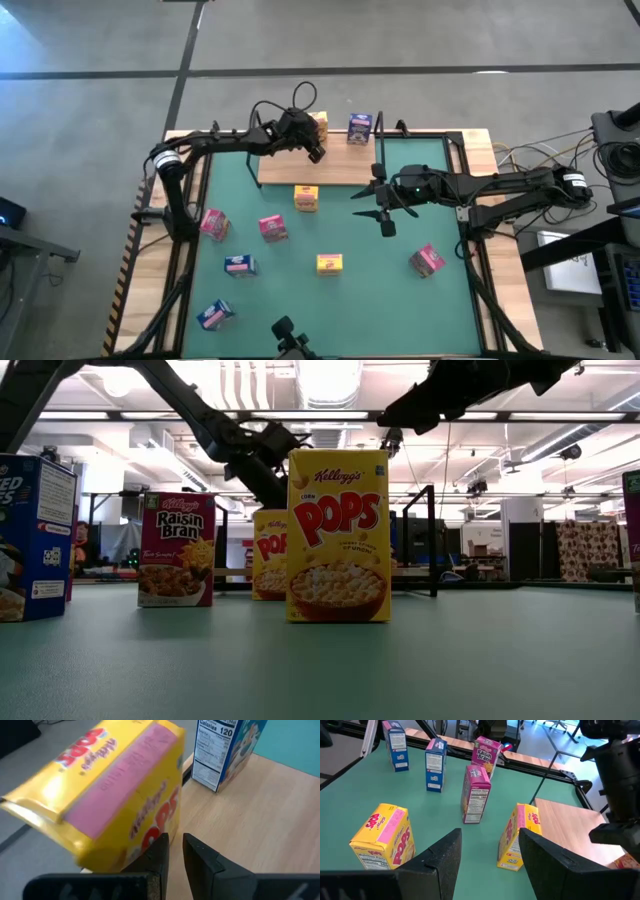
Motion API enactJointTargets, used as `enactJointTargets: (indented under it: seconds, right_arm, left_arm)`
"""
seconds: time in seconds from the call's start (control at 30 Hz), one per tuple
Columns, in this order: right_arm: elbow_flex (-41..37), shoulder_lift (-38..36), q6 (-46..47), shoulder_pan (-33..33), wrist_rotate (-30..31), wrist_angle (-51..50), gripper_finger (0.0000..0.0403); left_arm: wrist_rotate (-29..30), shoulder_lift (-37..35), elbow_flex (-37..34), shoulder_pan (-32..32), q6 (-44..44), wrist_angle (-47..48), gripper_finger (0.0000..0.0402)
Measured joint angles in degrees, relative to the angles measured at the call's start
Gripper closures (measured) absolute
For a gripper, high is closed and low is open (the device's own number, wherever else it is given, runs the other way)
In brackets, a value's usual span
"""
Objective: Stack cereal on shelf
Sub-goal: Adjust the yellow cereal box on the shelf, then put the top yellow cereal box on the shelf aligned with the other yellow cereal box
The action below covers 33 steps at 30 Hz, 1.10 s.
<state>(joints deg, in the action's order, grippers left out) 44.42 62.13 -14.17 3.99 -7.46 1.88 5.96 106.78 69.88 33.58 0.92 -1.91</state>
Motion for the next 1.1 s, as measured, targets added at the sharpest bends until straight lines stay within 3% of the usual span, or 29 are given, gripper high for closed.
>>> enactJointTargets:
  seconds: [0.4,0.6,0.87,1.1]
  right_arm:
    - [0.0,0.0,-0.8,0.0,0.0,-1.1,0.0216]
    - [0.0,0.0,-1.9,0.0,0.0,-0.9,0.0216]
    - [0.0,0.0,-2.3,0.0,0.0,0.2,0.0216]
    - [0.0,0.0,-2.1,0.0,0.0,1.7,0.0216]
  left_arm:
    - [-0.6,-8.9,0.5,-1.0,-0.2,13.7,0.0365]
    - [-0.7,-15.9,-1.8,-7.0,-0.4,18.7,0.0365]
    - [-0.7,-27.5,-11.5,-19.8,-2.2,12.0,0.0365]
    - [-0.7,-34.5,-24.6,-32.5,-4.2,-5.4,0.0365]
